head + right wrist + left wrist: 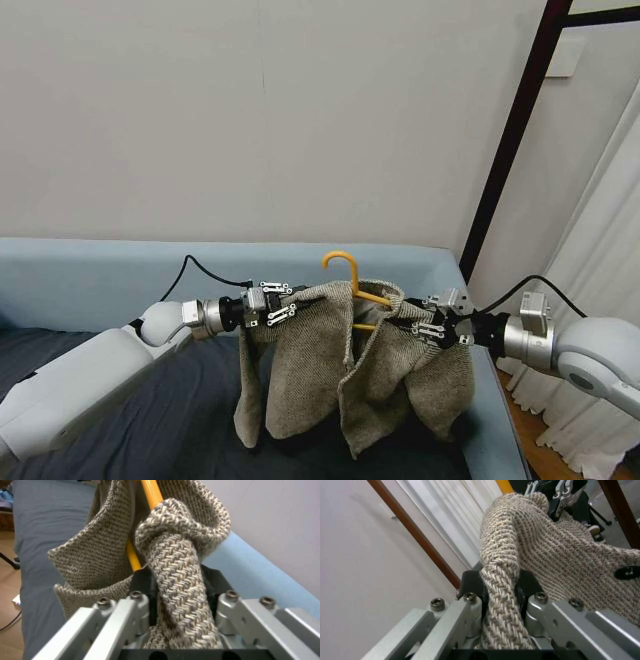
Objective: Pick up the clothes from the sofa and hang them on the clothes hanger.
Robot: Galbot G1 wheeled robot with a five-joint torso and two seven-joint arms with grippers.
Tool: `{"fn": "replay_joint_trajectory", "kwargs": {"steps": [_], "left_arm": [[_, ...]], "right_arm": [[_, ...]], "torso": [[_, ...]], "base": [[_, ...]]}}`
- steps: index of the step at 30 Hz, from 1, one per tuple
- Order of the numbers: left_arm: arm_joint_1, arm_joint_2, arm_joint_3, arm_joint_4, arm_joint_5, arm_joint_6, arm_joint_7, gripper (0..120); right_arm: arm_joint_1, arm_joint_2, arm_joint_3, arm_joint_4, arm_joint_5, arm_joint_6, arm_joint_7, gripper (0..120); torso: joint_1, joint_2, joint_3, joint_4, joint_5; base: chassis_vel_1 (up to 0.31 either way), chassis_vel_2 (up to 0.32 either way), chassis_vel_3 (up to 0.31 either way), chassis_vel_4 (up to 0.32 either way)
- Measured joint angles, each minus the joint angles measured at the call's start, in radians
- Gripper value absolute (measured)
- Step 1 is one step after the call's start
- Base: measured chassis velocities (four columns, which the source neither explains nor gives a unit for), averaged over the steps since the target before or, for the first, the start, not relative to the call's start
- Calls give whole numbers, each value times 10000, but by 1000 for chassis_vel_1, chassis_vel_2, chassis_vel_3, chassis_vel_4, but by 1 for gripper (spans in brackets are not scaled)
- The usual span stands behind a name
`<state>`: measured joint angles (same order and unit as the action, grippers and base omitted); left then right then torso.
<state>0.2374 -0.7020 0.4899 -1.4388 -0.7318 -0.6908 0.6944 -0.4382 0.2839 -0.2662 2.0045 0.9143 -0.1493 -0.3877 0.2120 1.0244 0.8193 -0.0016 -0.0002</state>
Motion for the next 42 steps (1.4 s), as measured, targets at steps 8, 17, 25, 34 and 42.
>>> {"fn": "replay_joint_trajectory", "kwargs": {"steps": [8,17,25,34,42], "left_arm": [[9,-4,-2,4,197,-2,-152,11],[203,158,6,-76,732,20,-1526,26],[293,312,-173,-60,989,2,-2290,50],[758,678,-685,-411,1095,-26,-2852,83],[2788,1072,-2415,-1332,1165,131,-3373,100]], "right_arm": [[-127,-42,-57,83,-124,69,-47,10],[-698,-151,374,133,-109,130,-9,9],[-817,-210,517,159,157,108,194,9],[-841,-150,622,186,784,-328,898,9],[-879,48,930,383,1696,-1022,2383,9]], "torso": [[0,1,-1,0,1],[0,0,0,1,2],[0,0,-1,0,1],[0,1,-1,0,2],[0,0,-1,1,0]], "base": [[0,0,0,0],[0,0,0,0],[0,0,0,0],[0,0,0,0],[0,0,0,0]]}}
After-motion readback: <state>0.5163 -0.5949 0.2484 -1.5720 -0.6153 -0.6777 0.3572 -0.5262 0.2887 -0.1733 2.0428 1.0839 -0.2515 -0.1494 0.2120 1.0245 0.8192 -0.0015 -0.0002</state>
